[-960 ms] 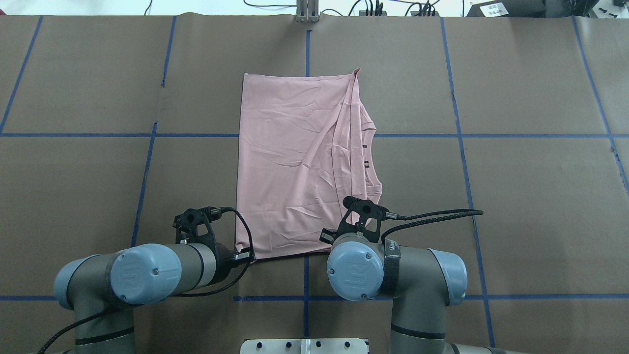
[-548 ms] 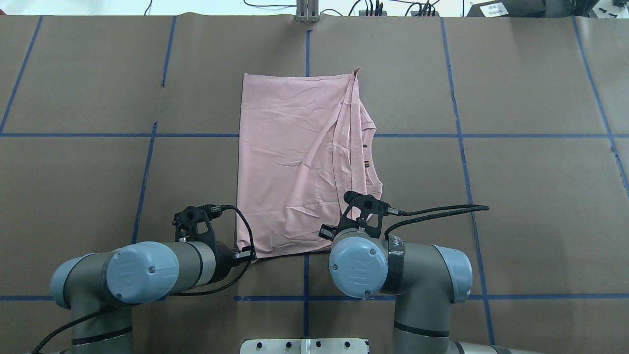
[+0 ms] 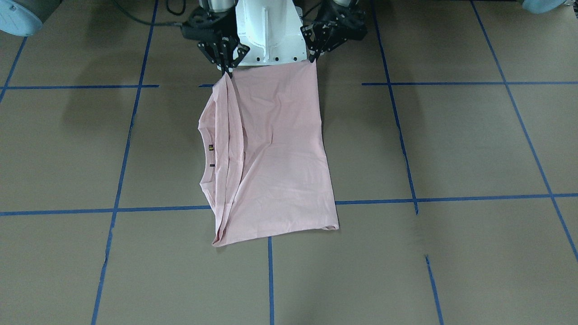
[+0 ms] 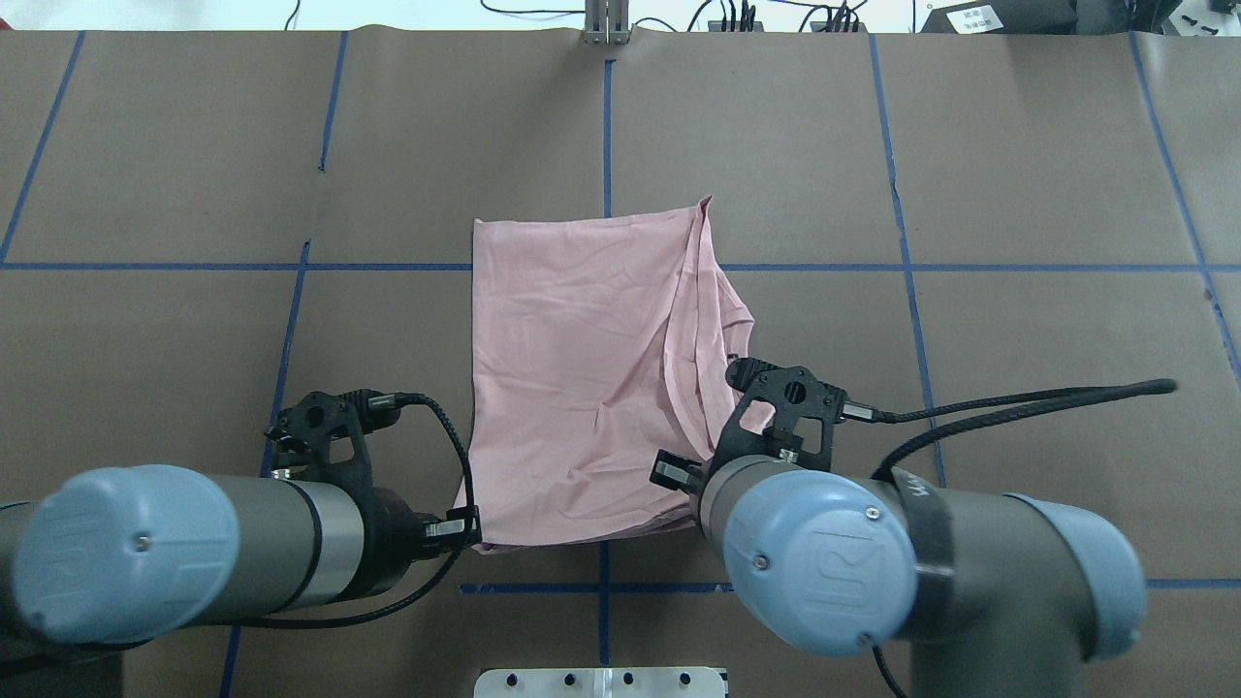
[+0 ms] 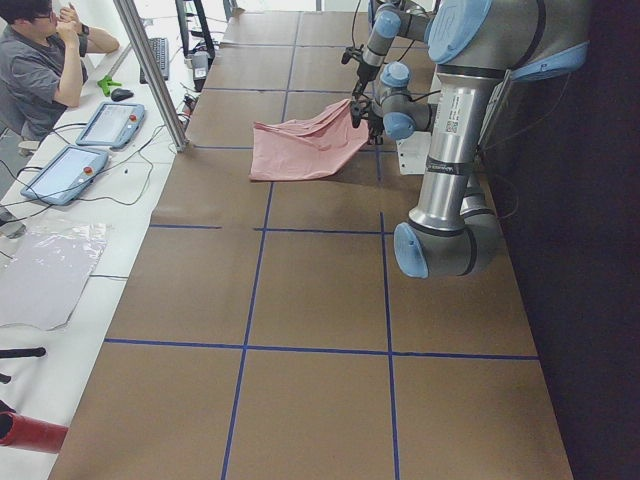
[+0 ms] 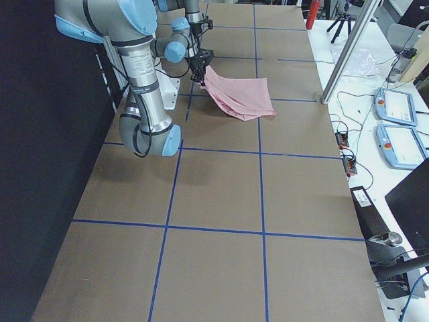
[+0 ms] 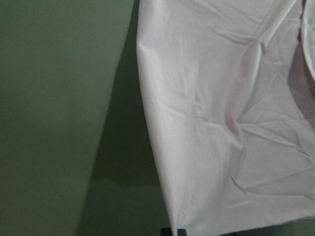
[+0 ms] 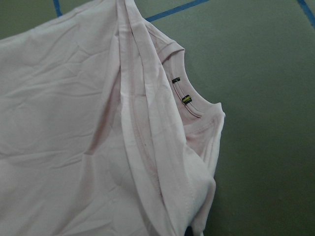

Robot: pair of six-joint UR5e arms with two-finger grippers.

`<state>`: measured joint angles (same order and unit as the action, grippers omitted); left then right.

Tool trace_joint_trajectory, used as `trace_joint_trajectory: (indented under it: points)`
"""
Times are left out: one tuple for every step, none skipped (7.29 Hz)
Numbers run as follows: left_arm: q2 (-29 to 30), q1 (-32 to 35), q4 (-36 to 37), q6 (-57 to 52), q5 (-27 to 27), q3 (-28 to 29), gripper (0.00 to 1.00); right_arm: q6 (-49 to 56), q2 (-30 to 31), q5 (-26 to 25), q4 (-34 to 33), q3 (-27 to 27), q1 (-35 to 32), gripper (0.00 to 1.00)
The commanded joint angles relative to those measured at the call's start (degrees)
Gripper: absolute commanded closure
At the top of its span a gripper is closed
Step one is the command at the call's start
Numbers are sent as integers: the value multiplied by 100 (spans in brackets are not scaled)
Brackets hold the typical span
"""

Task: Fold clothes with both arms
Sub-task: 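Lift the near edge with both grippers and fold it away from the robot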

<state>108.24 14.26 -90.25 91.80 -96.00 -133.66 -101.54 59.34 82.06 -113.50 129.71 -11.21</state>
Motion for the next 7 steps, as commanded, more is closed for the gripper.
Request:
trace_joint_trajectory:
  points:
    - [293, -10, 1077, -4, -156, -828, 100, -15, -1, 64, -700, 801, 241, 100]
    - [303, -19, 1071, -13, -147, -655, 100, -15, -1, 21, -674, 575, 251, 100]
    - [347, 102, 1053, -56, -86, -331, 100, 20, -45, 29, -647, 294, 251, 100]
    - [504, 365, 1053, -318, -95, 20, 100, 177, -132, -32, -456, 13, 7, 100]
    - [845, 654, 1027, -521, -103, 572, 100, 309, -142, -33, -19, -355, -256, 100]
    - [1144, 901, 940, -714, -112, 1074, 100, 432, -142, -6, 490, -794, -468, 100]
    - [1199, 1095, 591, -812, -121, 1444, 100, 624, -151, 3, 931, -1251, -696, 100]
